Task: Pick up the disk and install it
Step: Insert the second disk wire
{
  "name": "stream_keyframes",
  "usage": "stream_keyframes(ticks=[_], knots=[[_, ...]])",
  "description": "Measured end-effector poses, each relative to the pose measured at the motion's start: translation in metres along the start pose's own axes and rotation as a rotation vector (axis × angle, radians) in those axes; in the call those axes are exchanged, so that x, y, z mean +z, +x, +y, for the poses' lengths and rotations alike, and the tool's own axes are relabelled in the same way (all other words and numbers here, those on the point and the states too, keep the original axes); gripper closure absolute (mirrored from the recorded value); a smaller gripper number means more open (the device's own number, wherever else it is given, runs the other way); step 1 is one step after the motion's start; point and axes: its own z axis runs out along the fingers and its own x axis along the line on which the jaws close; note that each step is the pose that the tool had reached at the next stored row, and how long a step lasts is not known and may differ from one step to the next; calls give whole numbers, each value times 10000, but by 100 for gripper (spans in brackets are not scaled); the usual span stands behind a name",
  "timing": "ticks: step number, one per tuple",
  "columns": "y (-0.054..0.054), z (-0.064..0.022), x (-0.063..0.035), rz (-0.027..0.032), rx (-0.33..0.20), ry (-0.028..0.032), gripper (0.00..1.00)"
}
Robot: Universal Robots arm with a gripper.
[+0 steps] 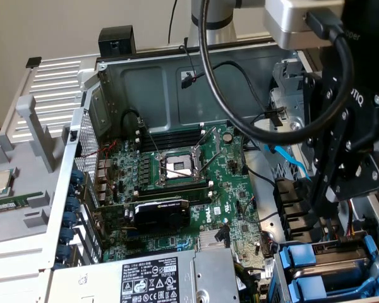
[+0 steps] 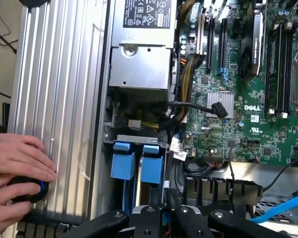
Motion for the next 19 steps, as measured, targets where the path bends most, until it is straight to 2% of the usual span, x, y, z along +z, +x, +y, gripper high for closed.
stream_keyframes(ticks=[8,15,17,19], knots=[[21,-79,18,-141,-2,8,83],[45,-80,41,-492,154,16,83],[54,-79,44,-537,243,12,83],[63,-79,46,-548,377,1,83]])
